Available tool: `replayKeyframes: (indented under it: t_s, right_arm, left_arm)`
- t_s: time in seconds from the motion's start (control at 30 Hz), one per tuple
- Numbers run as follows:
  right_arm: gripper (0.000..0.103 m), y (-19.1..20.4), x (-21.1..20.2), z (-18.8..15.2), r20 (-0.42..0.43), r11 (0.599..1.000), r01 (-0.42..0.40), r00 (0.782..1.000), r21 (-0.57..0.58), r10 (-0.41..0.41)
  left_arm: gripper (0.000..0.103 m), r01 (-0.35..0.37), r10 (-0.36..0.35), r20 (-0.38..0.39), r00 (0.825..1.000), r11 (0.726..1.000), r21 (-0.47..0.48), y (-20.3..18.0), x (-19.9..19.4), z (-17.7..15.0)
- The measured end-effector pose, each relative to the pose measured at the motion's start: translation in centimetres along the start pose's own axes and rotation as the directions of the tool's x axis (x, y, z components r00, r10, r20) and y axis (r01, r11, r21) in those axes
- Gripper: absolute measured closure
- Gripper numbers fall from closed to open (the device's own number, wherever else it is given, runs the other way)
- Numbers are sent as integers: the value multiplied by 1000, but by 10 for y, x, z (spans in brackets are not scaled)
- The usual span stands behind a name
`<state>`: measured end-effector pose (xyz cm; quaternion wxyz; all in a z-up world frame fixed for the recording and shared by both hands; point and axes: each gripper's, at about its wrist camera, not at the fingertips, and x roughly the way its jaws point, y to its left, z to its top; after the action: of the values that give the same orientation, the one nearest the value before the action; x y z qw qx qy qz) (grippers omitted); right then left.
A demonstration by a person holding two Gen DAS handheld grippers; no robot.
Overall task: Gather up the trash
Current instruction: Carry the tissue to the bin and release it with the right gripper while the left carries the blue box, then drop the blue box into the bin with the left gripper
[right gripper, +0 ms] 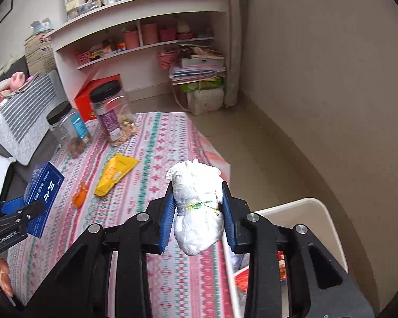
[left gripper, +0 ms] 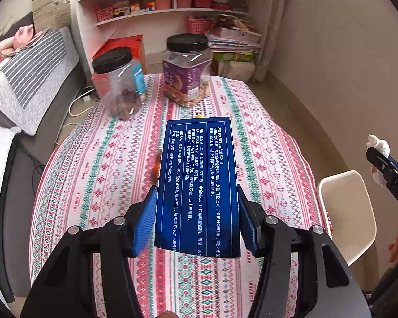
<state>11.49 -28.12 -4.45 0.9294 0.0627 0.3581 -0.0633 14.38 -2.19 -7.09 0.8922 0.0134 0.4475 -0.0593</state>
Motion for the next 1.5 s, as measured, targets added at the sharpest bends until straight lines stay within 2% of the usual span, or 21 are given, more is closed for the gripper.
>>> replayKeyframes:
  t_s: [0.23, 0.27, 0.3, 0.37, 0.43, 0.5, 0.6, 0.7, 0.83, 0.97, 1.03, 1.13, 1.33, 1.5]
  right_arm:
    - [71, -63, -17, -12, -9, 993, 98, 995, 64, -98]
    - [66, -71, -21, -14, -6, 990, 115, 993, 76, -115]
    - [53, -79, -24, -15, -6, 988, 126, 992, 91, -126]
    - [37, -96, -32, -17, 9, 979, 152, 988, 137, -154]
    - [31, -110, -41, -17, 23, 969, 180, 982, 172, -187]
    - [19, -124, -49, -18, 37, 955, 200, 976, 218, -212]
    - [11, -142, -58, -19, 52, 937, 217, 969, 275, -240]
    - [7, -151, -63, -20, 59, 925, 235, 963, 298, -264]
    - [7, -156, -66, -21, 60, 919, 265, 954, 292, -294]
    - [7, -161, -71, -21, 71, 911, 281, 946, 302, -315]
    - [7, -163, -73, -21, 73, 905, 292, 941, 309, -329]
    - [7, -165, -73, -20, 70, 902, 293, 941, 316, -330]
    - [7, -153, -66, -16, 68, 915, 289, 945, 283, -320]
    - [7, -130, -56, -13, 62, 934, 271, 954, 232, -292]
  left_arm:
    - [48, 58, -60, 12, 998, 995, 82, -61, 4, -2]
    - [48, 66, -68, 16, 998, 993, 98, -70, 4, -3]
    - [48, 76, -79, 20, 997, 991, 112, -79, 3, -4]
    - [48, 95, -100, 27, 995, 986, 140, -94, 1, -7]
    - [48, 112, -118, 28, 993, 980, 162, -107, -1, -9]
    - [48, 129, -136, 27, 990, 975, 181, -122, -2, -12]
    - [48, 150, -158, 22, 987, 967, 207, -143, -3, -16]
    - [48, 177, -185, 13, 983, 958, 224, -161, -3, -19]
    - [47, 219, -226, 3, 974, 946, 240, -184, -4, -23]
    - [47, 284, -288, -20, 957, 926, 248, -206, -3, -25]
    - [47, 322, -325, -34, 945, 907, 272, -218, 1, -26]
    - [43, 341, -340, -56, 939, 895, 286, -226, 4, -31]
    - [37, 316, -320, -31, 947, 908, 275, -213, -1, -27]
    - [33, 191, -202, 16, 979, 946, 262, -192, -1, -19]
